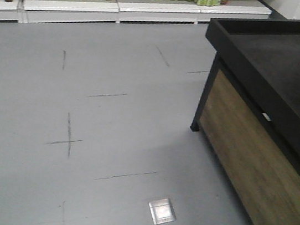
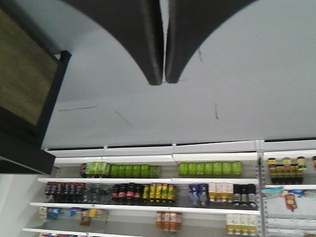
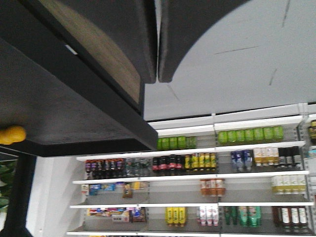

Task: Pick three apples into basket with both arms
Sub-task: 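Turn the base toward the table holding the light-blue basket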

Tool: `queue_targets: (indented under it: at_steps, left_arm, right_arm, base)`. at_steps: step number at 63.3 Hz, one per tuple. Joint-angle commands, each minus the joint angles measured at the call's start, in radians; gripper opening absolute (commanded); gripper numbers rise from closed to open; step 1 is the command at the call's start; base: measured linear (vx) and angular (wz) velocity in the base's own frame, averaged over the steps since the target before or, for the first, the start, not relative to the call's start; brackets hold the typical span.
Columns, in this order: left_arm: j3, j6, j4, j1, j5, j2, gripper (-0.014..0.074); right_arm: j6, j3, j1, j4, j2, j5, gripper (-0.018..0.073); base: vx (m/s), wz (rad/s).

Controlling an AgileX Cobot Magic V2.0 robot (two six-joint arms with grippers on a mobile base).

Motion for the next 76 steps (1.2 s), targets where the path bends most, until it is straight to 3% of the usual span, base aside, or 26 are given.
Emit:
queue_targets:
  at_steps: [1, 76]
  left_arm:
    - [0.002, -0.006, -0.006, 0.003, -0.070, -0.016, -0.0006]
    - [0.002, -0.006, -0.006, 0.003, -0.070, -0.016, -0.0006]
  right_arm:
    - [-0.001, 0.014, -0.005, -0.014, -0.014, -0.077, -0.0007]
    - [-0.001, 0.014, -0.005, -0.014, -0.014, -0.078, -0.0007]
  base:
    - [0.21, -0.57]
    - [0.15, -0.60]
